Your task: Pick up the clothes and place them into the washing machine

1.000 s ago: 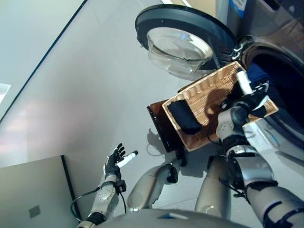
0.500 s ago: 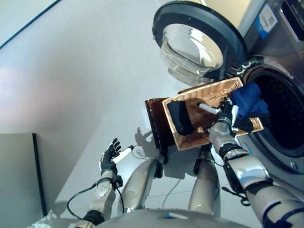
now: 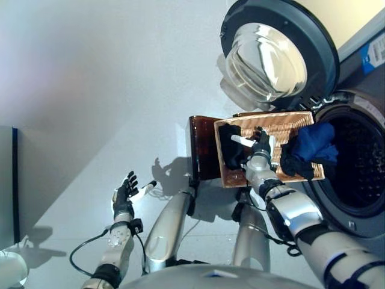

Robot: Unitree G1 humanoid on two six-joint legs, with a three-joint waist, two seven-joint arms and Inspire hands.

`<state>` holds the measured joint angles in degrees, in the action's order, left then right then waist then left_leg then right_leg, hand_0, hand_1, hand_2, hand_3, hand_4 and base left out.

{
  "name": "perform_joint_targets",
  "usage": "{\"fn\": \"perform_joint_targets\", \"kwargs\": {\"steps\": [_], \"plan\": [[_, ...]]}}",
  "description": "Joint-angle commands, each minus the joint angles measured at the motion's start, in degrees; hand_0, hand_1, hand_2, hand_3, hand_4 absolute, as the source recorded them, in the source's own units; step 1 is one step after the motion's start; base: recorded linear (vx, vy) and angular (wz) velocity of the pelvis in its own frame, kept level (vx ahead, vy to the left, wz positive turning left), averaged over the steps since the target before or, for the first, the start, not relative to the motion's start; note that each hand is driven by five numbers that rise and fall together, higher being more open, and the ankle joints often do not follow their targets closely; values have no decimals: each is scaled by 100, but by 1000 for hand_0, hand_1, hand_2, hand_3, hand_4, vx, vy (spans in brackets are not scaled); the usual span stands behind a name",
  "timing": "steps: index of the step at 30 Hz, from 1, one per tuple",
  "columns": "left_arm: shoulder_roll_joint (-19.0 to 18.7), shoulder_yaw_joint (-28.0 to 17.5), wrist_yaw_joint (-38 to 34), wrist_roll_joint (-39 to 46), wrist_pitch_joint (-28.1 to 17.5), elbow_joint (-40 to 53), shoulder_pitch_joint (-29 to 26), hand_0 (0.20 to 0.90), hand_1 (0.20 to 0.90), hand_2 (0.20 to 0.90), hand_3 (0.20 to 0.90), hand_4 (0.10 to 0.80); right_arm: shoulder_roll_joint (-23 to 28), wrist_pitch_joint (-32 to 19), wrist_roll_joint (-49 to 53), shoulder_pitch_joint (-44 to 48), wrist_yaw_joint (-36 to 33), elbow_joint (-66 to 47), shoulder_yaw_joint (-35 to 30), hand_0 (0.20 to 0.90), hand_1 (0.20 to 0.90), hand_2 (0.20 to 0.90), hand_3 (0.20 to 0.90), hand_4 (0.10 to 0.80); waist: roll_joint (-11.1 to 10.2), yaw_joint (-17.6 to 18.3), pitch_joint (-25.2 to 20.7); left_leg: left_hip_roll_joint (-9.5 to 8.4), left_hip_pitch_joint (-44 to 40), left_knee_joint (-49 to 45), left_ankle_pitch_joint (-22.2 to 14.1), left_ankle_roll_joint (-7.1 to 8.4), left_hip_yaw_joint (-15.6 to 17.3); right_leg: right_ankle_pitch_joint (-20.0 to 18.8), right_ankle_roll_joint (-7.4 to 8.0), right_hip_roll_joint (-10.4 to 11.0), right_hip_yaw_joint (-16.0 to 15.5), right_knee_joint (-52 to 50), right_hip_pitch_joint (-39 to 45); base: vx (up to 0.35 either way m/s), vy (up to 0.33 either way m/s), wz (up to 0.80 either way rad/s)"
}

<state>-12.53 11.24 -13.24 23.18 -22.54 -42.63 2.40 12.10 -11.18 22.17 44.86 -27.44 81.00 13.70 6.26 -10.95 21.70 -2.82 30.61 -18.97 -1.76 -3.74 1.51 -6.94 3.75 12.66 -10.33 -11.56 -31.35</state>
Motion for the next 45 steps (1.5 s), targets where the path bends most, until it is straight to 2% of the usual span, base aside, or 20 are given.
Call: {"fn": "perform_joint_targets", "kwargs": {"steps": [1,7,13,19,20,21,23,25,36,41,45], "plan": [[-357,-293,-198,-135,-310,497,179,900,900,900,900,800,169,-241,66,232,-52,48,61,900,900,900,900,800,133,-219,-278,92,279,390,208,405,81,750,-145,-108,-69,-641,69,0,36,-9],[-335,-384,-171,-99,-330,844,245,900,900,900,900,800,126,-261,78,231,-38,-83,161,900,900,900,900,800,101,-264,-208,97,384,343,221,391,43,793,-155,-106,-84,-674,-14,-2,-1,-3],[-365,-371,-173,-170,-323,1011,217,900,900,900,900,800,166,-282,244,359,-22,-15,139,900,900,900,900,800,84,-436,-76,45,597,240,256,415,-144,909,-165,-39,-317,-877,-102,19,-47,17],[-396,-402,-281,-240,-318,1026,108,900,900,900,900,800,102,-264,253,459,18,-20,218,900,900,900,900,800,47,-562,-13,18,700,218,259,428,-240,974,-163,-4,-409,-943,-138,32,-22,20],[-396,-404,-282,-241,-316,1027,107,900,900,900,900,800,101,-264,254,463,19,-17,218,820,820,820,820,743,46,-560,-13,17,704,216,259,428,-241,976,-164,-3,-410,-946,-142,17,-7,11],[-397,-412,-315,-254,-308,1005,73,900,900,900,900,800,85,-263,250,485,14,-30,232,549,549,549,549,549,41,-568,-2,16,719,201,254,429,-240,986,-168,0,-416,-964,-151,16,0,4],[-389,-410,-342,-263,-300,986,25,900,900,900,900,800,64,-251,250,496,36,0,247,337,337,337,337,398,34,-595,18,5,748,181,247,428,-257,1006,-173,7,-433,-1003,-169,0,0,0],[-385,-394,-353,-271,-306,1056,23,900,900,900,900,800,59,-234,237,526,51,48,248,200,200,200,200,300,35,-628,28,-6,760,172,238,431,-290,1033,-181,16,-466,-1029,-170,14,-8,2],[-374,-417,-422,-316,-260,942,106,900,900,900,900,800,106,-175,167,466,-15,152,80,200,200,200,200,300,72,-577,-58,-3,670,172,173,400,-224,1055,-199,-10,-362,-1078,-158,9,4,2],[-362,-394,-312,-262,-261,783,183,900,900,900,900,800,365,-114,89,275,-54,165,-108,200,200,200,200,300,129,-496,-183,9,531,237,166,389,-167,1049,-201,-35,-273,-1021,-60,7,9,-11],[-322,-365,-161,-210,-223,571,255,900,900,900,900,800,783,-116,162,36,-62,163,-447,200,200,200,200,300,212,-371,-344,31,329,331,175,396,-98,1041,-184,-46,-198,-940,78,15,3,-8]]}}
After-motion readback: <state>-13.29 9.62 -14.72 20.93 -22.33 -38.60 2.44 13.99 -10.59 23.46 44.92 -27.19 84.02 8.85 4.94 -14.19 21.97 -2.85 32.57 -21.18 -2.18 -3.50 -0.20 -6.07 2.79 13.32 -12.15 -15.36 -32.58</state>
